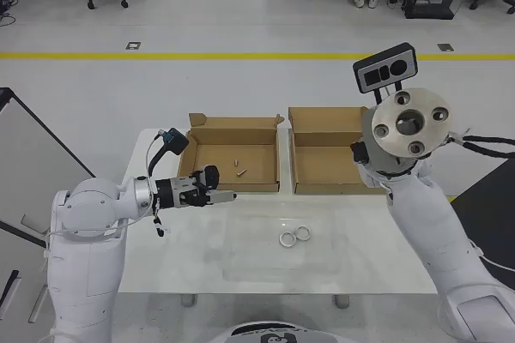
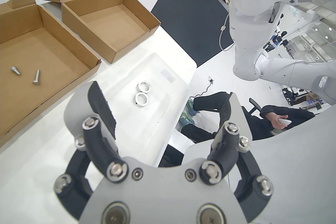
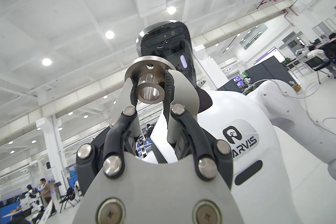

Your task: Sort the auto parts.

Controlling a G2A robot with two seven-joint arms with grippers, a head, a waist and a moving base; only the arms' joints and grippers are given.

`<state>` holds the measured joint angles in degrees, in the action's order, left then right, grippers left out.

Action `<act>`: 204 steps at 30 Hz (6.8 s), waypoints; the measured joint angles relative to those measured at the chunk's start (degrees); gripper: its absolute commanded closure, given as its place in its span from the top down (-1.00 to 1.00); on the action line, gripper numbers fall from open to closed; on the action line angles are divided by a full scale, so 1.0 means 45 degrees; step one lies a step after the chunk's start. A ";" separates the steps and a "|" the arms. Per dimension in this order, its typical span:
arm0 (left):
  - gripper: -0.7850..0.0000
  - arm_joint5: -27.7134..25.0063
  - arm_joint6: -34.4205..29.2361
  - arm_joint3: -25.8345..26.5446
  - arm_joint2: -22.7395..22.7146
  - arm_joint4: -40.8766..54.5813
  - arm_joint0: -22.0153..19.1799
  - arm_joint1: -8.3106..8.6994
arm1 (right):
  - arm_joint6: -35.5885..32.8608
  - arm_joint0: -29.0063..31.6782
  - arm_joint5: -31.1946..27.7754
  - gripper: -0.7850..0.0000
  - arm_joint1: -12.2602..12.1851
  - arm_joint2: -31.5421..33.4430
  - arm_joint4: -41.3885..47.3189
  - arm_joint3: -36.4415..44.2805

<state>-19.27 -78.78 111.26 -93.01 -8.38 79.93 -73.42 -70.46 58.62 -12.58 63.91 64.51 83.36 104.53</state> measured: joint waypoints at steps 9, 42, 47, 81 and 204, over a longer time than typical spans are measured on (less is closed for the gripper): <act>1.00 0.0000 0.0000 0.0000 0.0000 0.0000 0.0000 0.0000 | 0.0495 0.2269 0.1343 -1.00 -0.0659 0.2972 -0.4619 -0.0406; 1.00 0.0000 0.0000 0.0000 0.0000 0.0000 0.0000 0.0000 | -0.0527 -0.1584 0.3159 -1.00 -0.1799 0.1264 -2.4794 -0.3453; 1.00 0.0000 0.0000 0.0000 0.0000 0.0000 0.0000 0.0000 | -0.0309 -0.2296 0.3166 -1.00 -0.1598 0.0155 -2.5322 -0.4991; 1.00 0.0000 0.0000 0.0000 0.0000 0.0000 0.0000 0.0000 | 0.2270 -0.2656 0.3575 -1.00 -0.1356 -0.0760 -2.7993 -0.9911; 1.00 0.0000 0.0000 0.0000 0.0000 0.0000 0.0000 0.0000 | -0.2081 -0.7669 -0.2641 1.00 -0.1447 -1.1135 -2.3750 -0.0390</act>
<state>-19.27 -78.78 111.26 -93.01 -8.38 79.93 -73.41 -79.83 24.11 -24.46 57.40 14.40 -23.51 102.78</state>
